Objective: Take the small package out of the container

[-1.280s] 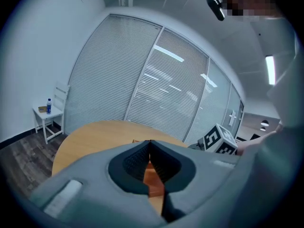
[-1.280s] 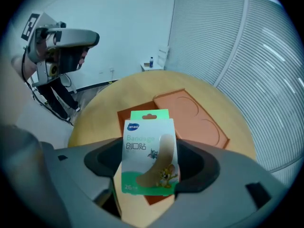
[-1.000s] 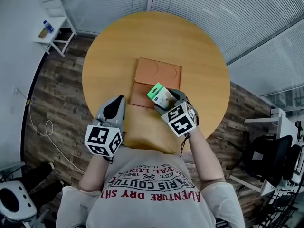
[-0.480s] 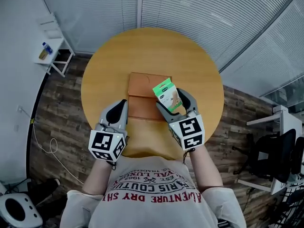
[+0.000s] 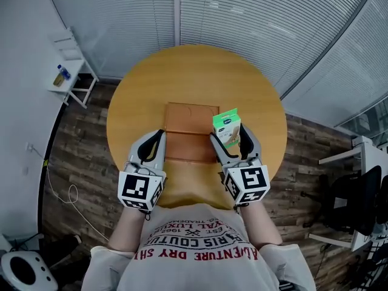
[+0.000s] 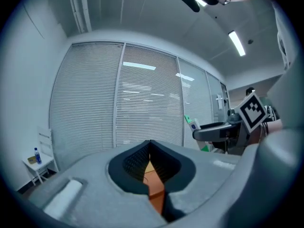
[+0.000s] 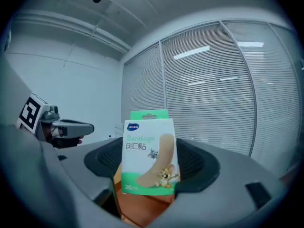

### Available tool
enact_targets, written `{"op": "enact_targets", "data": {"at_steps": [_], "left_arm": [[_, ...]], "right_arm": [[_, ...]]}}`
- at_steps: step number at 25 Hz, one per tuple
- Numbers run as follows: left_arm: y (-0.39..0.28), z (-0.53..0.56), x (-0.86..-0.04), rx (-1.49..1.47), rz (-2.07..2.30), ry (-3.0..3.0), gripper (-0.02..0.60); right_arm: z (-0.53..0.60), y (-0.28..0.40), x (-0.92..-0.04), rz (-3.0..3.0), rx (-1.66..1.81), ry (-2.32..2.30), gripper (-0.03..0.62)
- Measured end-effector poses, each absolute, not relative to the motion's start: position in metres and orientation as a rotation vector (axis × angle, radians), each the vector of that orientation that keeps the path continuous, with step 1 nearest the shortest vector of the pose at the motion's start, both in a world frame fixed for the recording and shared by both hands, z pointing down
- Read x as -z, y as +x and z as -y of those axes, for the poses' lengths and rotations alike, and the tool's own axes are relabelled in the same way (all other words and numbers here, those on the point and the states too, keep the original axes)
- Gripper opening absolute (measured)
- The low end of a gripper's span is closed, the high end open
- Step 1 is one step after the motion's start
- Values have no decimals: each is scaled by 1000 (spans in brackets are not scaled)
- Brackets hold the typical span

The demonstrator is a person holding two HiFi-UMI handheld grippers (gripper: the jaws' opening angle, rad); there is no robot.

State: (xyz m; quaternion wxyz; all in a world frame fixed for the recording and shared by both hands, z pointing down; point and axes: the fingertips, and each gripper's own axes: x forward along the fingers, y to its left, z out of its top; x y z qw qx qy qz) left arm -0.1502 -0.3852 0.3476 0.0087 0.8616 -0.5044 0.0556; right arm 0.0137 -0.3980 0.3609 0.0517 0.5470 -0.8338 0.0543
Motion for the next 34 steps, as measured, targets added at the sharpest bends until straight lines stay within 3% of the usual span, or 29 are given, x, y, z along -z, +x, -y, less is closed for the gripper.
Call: {"op": "enact_targets", "data": {"at_steps": [34], "left_arm": [[-148, 389, -357, -269, 1628, 2696, 11]], "right_arm": [[399, 4, -375, 2580, -217, 1585, 354]]}}
